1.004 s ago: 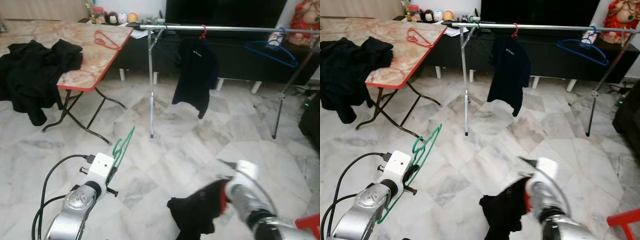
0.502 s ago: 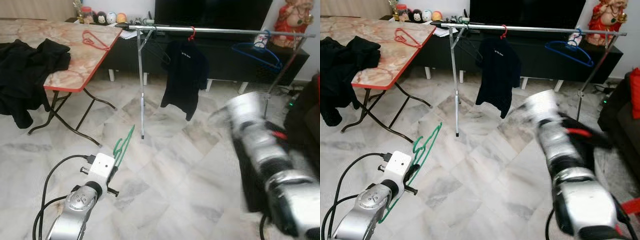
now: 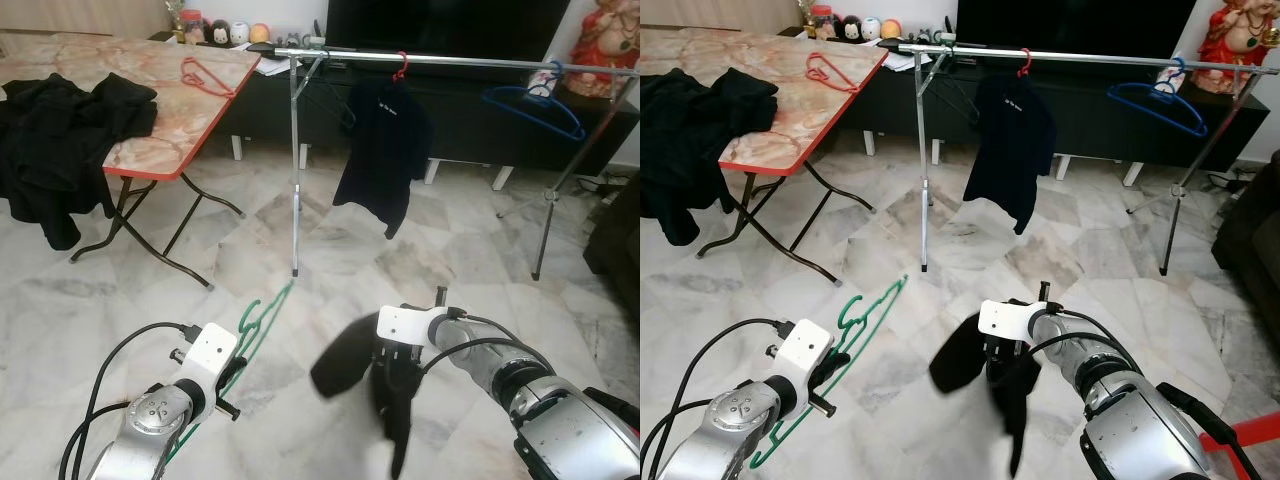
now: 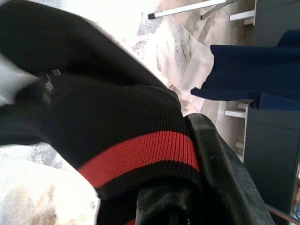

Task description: Hang hanger

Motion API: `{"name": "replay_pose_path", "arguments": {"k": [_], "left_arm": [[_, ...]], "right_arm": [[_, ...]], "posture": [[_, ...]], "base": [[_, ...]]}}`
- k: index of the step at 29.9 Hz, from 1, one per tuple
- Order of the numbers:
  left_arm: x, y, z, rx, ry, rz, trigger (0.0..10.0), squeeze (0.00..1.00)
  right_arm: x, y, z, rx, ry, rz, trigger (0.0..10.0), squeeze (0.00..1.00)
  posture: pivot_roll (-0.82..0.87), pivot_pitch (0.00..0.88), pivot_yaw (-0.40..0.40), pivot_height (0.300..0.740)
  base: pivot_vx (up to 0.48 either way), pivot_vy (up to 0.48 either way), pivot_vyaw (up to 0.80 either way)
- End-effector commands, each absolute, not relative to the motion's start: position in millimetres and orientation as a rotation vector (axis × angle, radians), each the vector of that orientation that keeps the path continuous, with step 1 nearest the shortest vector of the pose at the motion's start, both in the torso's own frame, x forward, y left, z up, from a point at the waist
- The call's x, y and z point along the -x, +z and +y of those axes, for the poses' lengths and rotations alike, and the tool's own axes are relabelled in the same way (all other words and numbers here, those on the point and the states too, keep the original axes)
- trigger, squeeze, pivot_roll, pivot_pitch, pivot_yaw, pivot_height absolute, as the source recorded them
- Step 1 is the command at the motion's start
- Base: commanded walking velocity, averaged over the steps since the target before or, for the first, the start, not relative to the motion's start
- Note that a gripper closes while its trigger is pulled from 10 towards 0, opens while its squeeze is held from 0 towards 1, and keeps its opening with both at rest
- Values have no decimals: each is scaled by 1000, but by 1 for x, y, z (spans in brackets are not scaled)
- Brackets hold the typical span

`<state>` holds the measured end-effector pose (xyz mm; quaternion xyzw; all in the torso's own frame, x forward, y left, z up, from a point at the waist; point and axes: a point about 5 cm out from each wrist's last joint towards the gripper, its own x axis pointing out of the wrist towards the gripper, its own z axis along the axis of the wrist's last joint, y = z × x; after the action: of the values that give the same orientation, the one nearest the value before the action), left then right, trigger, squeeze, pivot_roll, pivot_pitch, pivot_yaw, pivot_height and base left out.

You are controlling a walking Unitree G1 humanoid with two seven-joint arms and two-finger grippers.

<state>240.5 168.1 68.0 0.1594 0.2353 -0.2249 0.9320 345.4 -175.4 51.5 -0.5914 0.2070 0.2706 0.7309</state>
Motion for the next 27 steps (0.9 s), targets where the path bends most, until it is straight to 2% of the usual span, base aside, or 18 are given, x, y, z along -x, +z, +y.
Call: {"name": "replay_pose_path", "arguments": {"k": [1,6,8,11,12,15,17,19,21,22,23,27], "left_arm": [[-237,71,163,-315,-511,486,10000,0],[-236,74,164,-320,-519,490,10000,0],[-235,75,165,-327,-525,501,10000,0],[-233,75,164,-322,-544,506,10000,0],[-232,77,162,-322,-563,508,10000,0],[-230,78,161,-322,-586,511,10000,0],[-230,78,161,-323,-588,511,10000,0],[-229,79,161,-323,-590,512,10000,0],[-229,79,160,-322,-592,514,10000,0],[-229,79,160,-322,-592,514,10000,0],[-229,79,160,-323,-594,517,10000,0],[-230,80,160,-324,-595,514,10000,0]], "right_arm": [[-354,63,-176,1255,545,441,10000,0],[-357,68,-184,1064,412,465,10000,0],[-358,73,-208,1013,250,499,10000,0],[-354,71,-225,1026,182,546,10000,0],[-349,70,-239,1041,129,583,10000,0],[-341,67,-260,1129,70,638,10000,0],[-338,66,-266,1181,64,658,10000,0],[-331,61,-276,1362,114,707,10000,0],[-327,52,-268,1423,245,709,10000,0],[-327,52,-268,1423,245,709,10000,0],[-330,47,-241,1435,423,594,10000,0],[-338,49,-193,1391,650,412,10000,0]], "posture": [[72,0,-97,740],[76,0,-98,740],[72,0,-96,740],[71,0,-96,740],[67,0,-95,740],[69,0,-98,740],[69,0,-98,740],[70,0,-99,740],[70,0,-99,740],[70,0,-99,740],[65,0,-96,740],[68,0,-96,740]], "base": [[0,0,0],[0,0,0],[0,0,0],[0,0,0],[0,0,0],[0,0,0],[0,0,0],[0,0,0],[0,0,0],[0,0,0],[0,0,0],[0,0,0]]}}
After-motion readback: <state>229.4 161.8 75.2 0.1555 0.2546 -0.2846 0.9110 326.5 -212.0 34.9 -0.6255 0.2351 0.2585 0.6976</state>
